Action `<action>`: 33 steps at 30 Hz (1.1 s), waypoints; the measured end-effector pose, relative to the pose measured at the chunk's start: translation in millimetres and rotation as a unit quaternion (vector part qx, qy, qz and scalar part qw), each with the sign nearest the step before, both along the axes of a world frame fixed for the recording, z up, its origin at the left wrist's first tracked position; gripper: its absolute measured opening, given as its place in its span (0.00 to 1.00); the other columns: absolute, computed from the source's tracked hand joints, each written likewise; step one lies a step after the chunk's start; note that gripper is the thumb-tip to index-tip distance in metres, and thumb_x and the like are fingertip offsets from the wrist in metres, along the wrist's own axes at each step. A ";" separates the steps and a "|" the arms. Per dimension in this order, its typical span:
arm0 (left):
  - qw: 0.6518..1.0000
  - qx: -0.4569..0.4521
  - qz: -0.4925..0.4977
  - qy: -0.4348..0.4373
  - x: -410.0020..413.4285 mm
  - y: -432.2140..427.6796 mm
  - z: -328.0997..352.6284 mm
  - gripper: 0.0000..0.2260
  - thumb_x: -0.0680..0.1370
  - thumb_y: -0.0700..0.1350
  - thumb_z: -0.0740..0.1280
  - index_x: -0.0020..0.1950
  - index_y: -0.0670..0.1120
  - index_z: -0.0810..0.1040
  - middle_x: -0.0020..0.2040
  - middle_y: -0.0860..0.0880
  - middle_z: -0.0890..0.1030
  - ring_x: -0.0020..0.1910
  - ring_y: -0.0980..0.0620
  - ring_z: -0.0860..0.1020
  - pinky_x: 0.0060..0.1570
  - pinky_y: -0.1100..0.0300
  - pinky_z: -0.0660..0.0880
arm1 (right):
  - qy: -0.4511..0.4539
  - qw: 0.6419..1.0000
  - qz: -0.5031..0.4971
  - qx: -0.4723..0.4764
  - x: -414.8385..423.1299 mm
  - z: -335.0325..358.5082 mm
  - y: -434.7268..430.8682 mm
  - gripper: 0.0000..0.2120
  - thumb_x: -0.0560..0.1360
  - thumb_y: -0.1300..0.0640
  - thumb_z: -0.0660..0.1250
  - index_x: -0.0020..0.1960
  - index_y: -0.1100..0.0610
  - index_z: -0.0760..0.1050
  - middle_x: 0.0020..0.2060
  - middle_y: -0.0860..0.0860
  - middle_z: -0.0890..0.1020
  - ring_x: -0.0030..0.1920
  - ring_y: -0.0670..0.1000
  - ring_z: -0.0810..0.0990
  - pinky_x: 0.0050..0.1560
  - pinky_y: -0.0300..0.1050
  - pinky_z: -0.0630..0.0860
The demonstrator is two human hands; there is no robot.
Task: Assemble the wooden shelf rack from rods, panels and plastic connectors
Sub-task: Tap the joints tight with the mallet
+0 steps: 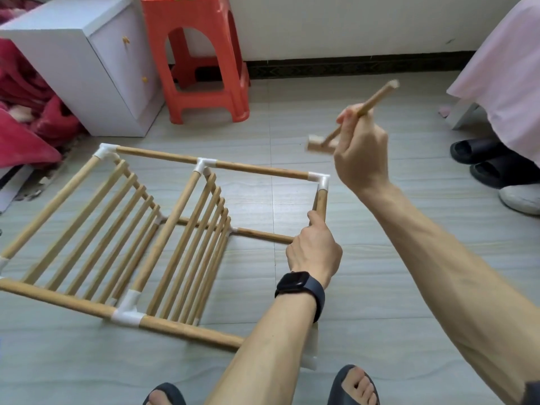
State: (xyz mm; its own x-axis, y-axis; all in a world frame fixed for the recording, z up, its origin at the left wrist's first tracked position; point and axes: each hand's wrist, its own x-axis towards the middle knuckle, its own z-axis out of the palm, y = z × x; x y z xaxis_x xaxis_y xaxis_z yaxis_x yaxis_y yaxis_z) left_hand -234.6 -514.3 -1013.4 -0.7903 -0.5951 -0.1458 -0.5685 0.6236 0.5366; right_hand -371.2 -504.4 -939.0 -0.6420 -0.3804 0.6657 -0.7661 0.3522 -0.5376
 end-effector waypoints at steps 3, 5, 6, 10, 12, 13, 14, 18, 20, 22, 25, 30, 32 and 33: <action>1.000 0.005 0.005 -0.004 -11.2 -3.1 -0.2 0.14 0.75 0.35 0.57 0.59 0.44 0.62 0.38 0.47 0.73 0.39 0.40 0.72 0.39 0.51 0.67 | -0.094 0.990 0.012 0.107 -2.6 -8.3 8.0 0.17 0.87 0.53 0.51 0.57 0.64 0.72 0.37 0.54 0.80 0.36 0.59 0.81 0.40 0.57 0.77; 1.000 0.018 0.013 -0.007 -23.3 -11.0 -1.5 0.13 0.75 0.36 0.58 0.58 0.44 0.61 0.36 0.49 0.70 0.40 0.40 0.72 0.40 0.51 0.67 | -0.082 0.995 0.001 0.052 -4.1 -6.8 15.7 0.16 0.87 0.54 0.52 0.56 0.64 0.73 0.37 0.51 0.80 0.35 0.51 0.80 0.38 0.43 0.74; 0.999 0.026 0.021 -0.010 -32.1 -17.5 -1.1 0.13 0.75 0.37 0.59 0.57 0.45 0.61 0.35 0.50 0.69 0.40 0.40 0.72 0.40 0.51 0.67 | -0.078 0.997 -0.016 0.015 -3.8 -6.9 22.3 0.16 0.87 0.54 0.52 0.56 0.64 0.74 0.37 0.47 0.79 0.34 0.43 0.79 0.36 0.35 0.71; 0.998 0.047 0.048 -0.021 -70.8 -51.4 7.2 0.15 0.77 0.42 0.58 0.63 0.43 0.64 0.45 0.45 0.76 0.44 0.40 0.73 0.44 0.51 0.69 | -0.110 0.989 -0.082 -0.059 11.3 -29.3 60.0 0.16 0.86 0.53 0.52 0.54 0.60 0.74 0.36 0.38 0.75 0.34 0.34 0.76 0.36 0.25 0.66; 0.998 0.059 0.025 -0.023 -78.6 -70.8 15.1 0.16 0.82 0.50 0.55 0.67 0.44 0.65 0.54 0.41 0.79 0.48 0.39 0.75 0.50 0.50 0.72 | -0.155 0.980 -0.104 -0.068 25.3 -38.7 79.7 0.18 0.84 0.49 0.51 0.54 0.58 0.75 0.37 0.37 0.76 0.35 0.40 0.76 0.38 0.32 0.66; 0.998 0.065 -0.001 -0.026 -78.1 -81.3 19.2 0.18 0.84 0.55 0.52 0.68 0.46 0.66 0.56 0.41 0.80 0.51 0.39 0.76 0.54 0.49 0.73 | -0.173 0.976 -0.109 -0.069 32.2 -43.0 87.4 0.18 0.84 0.47 0.50 0.53 0.56 0.75 0.37 0.38 0.76 0.37 0.43 0.77 0.40 0.36 0.68; 0.997 0.067 -0.031 -0.031 -72.5 -89.8 24.1 0.20 0.84 0.59 0.50 0.68 0.47 0.68 0.57 0.42 0.80 0.52 0.40 0.78 0.57 0.48 0.75 | -0.192 0.973 -0.109 -0.067 40.7 -45.1 94.8 0.19 0.83 0.45 0.50 0.52 0.54 0.74 0.37 0.39 0.77 0.38 0.48 0.78 0.41 0.41 0.70; 0.992 0.032 -0.117 -0.039 -24.7 -109.1 37.3 0.20 0.84 0.60 0.52 0.61 0.51 0.78 0.53 0.48 0.84 0.54 0.45 0.81 0.58 0.47 0.77 | -0.240 0.963 -0.097 -0.075 72.1 -44.5 104.3 0.18 0.84 0.41 0.50 0.49 0.49 0.74 0.37 0.43 0.78 0.37 0.55 0.80 0.41 0.57 0.79; 0.987 0.012 -0.152 -0.046 12.4 -105.2 39.0 0.21 0.83 0.62 0.53 0.57 0.52 0.80 0.49 0.51 0.83 0.50 0.49 0.81 0.55 0.48 0.78 | -0.253 0.961 -0.075 -0.081 91.5 -39.1 102.9 0.16 0.85 0.42 0.51 0.47 0.46 0.73 0.36 0.44 0.79 0.34 0.52 0.79 0.39 0.59 0.80; 0.983 0.021 -0.175 -0.054 51.8 -95.5 41.6 0.20 0.81 0.65 0.55 0.57 0.55 0.80 0.45 0.56 0.81 0.45 0.55 0.79 0.50 0.53 0.78 | -0.246 0.964 -0.057 -0.086 109.5 -33.6 100.2 0.15 0.84 0.40 0.51 0.46 0.43 0.73 0.34 0.43 0.78 0.31 0.48 0.78 0.35 0.53 0.79; 0.975 0.074 -0.196 -0.078 92.3 -80.8 40.3 0.15 0.74 0.64 0.61 0.54 0.59 0.79 0.48 0.58 0.83 0.48 0.57 0.80 0.49 0.55 0.78 | -0.197 0.978 -0.031 -0.065 128.9 -28.8 96.7 0.16 0.83 0.39 0.52 0.46 0.44 0.72 0.29 0.42 0.77 0.29 0.45 0.77 0.30 0.33 0.70; 0.944 -0.226 -0.224 -0.084 114.2 -60.6 9.6 0.08 0.74 0.44 0.61 0.50 0.51 0.64 0.49 0.50 0.78 0.43 0.46 0.71 0.43 0.53 0.62 | -0.134 0.990 0.020 0.034 145.9 -20.0 93.0 0.18 0.86 0.47 0.52 0.51 0.58 0.74 0.31 0.40 0.74 0.35 0.36 0.78 0.33 0.28 0.68; 0.943 -0.245 -0.211 -0.075 112.1 -58.2 5.0 0.10 0.74 0.41 0.61 0.49 0.50 0.61 0.46 0.50 0.76 0.41 0.45 0.68 0.43 0.53 0.61 | -0.082 0.997 0.014 0.007 146.3 -5.7 89.4 0.18 0.87 0.50 0.52 0.52 0.60 0.74 0.34 0.38 0.73 0.34 0.35 0.77 0.32 0.26 0.67; 0.945 -0.245 -0.206 -0.074 110.6 -58.4 3.9 0.09 0.74 0.40 0.60 0.48 0.50 0.61 0.43 0.50 0.74 0.40 0.46 0.67 0.43 0.53 0.61 | -0.055 0.998 0.008 -0.017 146.7 0.3 86.8 0.18 0.86 0.51 0.52 0.52 0.62 0.74 0.35 0.36 0.73 0.33 0.35 0.76 0.32 0.25 0.66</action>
